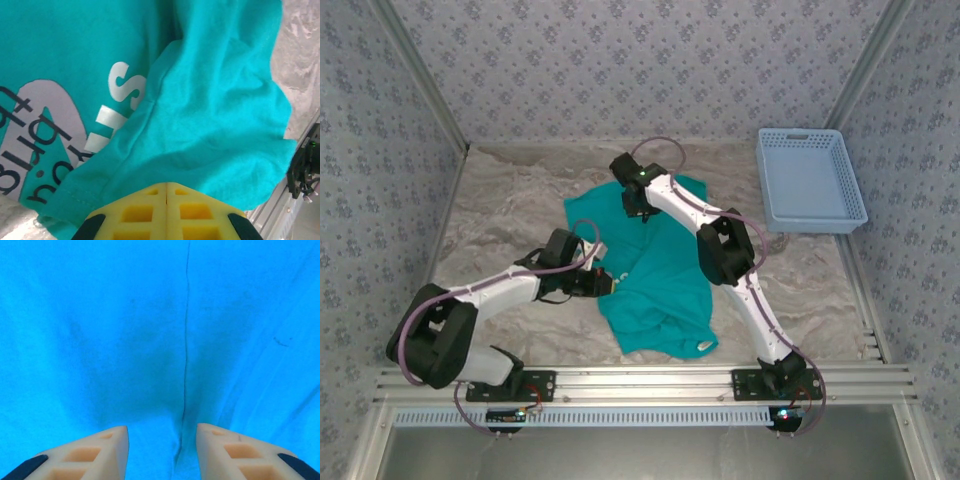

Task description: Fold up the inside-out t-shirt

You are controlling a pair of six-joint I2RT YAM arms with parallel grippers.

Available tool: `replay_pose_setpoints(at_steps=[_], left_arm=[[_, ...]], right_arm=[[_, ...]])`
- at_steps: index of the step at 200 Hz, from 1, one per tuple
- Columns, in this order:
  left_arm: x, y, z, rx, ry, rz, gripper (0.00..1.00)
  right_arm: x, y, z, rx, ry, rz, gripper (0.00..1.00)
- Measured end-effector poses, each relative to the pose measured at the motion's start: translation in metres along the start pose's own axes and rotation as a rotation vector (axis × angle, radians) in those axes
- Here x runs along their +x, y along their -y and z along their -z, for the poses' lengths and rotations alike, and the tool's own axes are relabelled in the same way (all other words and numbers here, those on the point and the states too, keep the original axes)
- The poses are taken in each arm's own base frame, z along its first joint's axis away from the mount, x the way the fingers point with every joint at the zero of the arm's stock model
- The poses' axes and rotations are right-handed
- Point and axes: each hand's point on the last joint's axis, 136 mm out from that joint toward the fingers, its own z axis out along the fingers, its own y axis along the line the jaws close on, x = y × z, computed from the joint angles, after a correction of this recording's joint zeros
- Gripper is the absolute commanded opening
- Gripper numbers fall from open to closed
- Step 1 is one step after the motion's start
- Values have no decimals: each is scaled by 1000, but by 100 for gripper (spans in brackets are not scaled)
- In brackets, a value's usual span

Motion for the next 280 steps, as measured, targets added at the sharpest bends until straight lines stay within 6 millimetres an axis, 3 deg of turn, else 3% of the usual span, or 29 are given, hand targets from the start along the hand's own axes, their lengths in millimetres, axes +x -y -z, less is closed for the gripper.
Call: replay_pose_setpoints(at_steps=[38, 45, 53, 59, 74, 88, 105, 141, 194, 218, 231, 254, 275, 280], left_arm=[[-11, 29, 24, 71, 79, -70, 0], [-13, 33, 29, 77, 92, -80, 20], [-13, 35, 33, 75, 105, -90, 56], [-14, 35, 35, 66, 116, -95, 68], [-15, 28, 38, 25, 133, -85, 74], [-15, 14, 38, -14, 141, -54, 75], [-11, -4, 32, -57, 123, -11, 75], [1, -26, 12, -98, 49, 45, 75], [-8, -27, 4, -78, 65, 3, 73], [-4, -30, -3, -68, 39, 15, 71], [0, -33, -7, -66, 19, 28, 59], [4, -32, -9, -53, 2, 38, 23], [3, -28, -6, -43, 6, 40, 0], [2, -26, -4, -40, 12, 29, 0]], right_arm=[[8, 4, -15, 23, -26, 8, 34], [10, 4, -18, 26, -32, 9, 30], [11, 5, -21, 32, -34, 11, 24], [11, 5, -21, 35, -32, 11, 22], [10, 6, -21, 36, -31, 18, 16], [10, 6, -21, 37, -29, 24, 2], [8, 5, -19, 33, -24, 29, 0], [8, 5, -12, 27, -18, 32, 0], [-12, 3, 26, -27, 42, 9, 0], [-15, 0, 29, -58, 45, 1, 0], [-14, 0, 29, -69, 38, 0, 0], [-14, -1, 28, -80, 34, -2, 0], [-14, 1, 27, -77, 31, -5, 0], [-13, 2, 26, -75, 29, -7, 0]])
